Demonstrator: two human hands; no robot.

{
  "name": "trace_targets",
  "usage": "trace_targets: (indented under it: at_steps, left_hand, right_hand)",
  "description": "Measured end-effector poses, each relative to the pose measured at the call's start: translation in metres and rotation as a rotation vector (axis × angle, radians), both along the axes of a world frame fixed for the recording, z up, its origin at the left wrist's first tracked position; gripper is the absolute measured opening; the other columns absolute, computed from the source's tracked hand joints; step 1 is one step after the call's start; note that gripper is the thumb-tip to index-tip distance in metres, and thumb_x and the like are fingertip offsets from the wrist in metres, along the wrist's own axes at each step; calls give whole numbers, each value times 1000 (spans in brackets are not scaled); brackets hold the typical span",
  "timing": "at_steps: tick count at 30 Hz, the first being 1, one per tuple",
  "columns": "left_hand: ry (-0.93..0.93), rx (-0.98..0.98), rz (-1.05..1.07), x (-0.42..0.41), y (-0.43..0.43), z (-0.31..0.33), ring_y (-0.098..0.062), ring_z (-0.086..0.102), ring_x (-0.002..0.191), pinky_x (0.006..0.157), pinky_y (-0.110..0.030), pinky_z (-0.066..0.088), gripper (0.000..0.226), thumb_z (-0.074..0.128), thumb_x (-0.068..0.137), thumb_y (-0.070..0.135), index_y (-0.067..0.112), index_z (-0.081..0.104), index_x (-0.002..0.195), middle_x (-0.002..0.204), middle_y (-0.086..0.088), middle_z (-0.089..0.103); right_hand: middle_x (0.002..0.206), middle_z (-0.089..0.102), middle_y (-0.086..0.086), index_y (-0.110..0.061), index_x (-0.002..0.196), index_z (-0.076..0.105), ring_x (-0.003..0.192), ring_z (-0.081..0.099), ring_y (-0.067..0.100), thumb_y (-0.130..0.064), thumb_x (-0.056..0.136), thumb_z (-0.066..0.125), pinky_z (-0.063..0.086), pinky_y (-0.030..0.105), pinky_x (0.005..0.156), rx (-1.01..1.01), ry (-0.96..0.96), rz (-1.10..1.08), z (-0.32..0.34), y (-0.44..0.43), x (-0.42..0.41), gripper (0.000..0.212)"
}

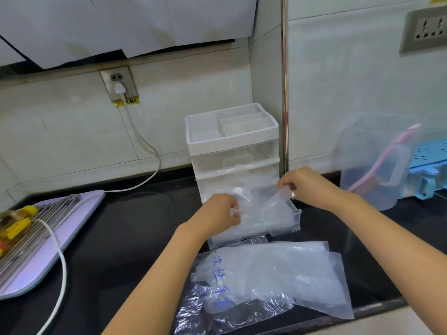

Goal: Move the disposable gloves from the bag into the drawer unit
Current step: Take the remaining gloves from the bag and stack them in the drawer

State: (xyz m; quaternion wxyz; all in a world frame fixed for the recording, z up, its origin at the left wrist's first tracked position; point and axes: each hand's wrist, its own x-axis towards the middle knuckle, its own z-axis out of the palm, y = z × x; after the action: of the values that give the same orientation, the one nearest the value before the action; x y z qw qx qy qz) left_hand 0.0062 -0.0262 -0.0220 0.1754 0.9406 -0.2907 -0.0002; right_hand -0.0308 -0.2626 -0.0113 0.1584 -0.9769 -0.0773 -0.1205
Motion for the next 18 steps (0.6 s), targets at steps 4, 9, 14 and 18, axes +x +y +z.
trace_targets:
  at_steps: [4,9,14,18]
  left_hand:
    - [124,155,-2,14,-8,-5,-22,58,95,80,-29,47,17,60,87,17,1,64,93,107,-9,63]
    - [149,226,-27,21,-15,-8,-16,50,85,65,-20,38,12,57,89,16,8,56,80,98,-6,60]
    - [144,292,-14,26,-19,-12,-15,43,70,55,-20,30,26,59,91,25,12,49,71,80,-2,51]
    - [314,264,24,22,-15,-2,-15,47,72,68,-25,37,37,52,91,53,19,55,76,80,2,51]
  right_hand:
    - [99,61,-4,-19,99,73,86,55,9,-2,87,55,41,15,77,-63,117,-51,12,2,-1,28]
    - [74,63,-5,-18,95,73,54,51,4,-2,91,45,41,10,53,260,21,-59,34,31,-14,33]
    - [127,59,-1,-13,124,63,108,59,16,-8,97,40,43,22,89,1,378,-22,8,75,8,35]
    - [136,52,8,-11,138,47,117,52,23,-10,100,36,41,27,97,-183,601,-23,-9,80,17,40]
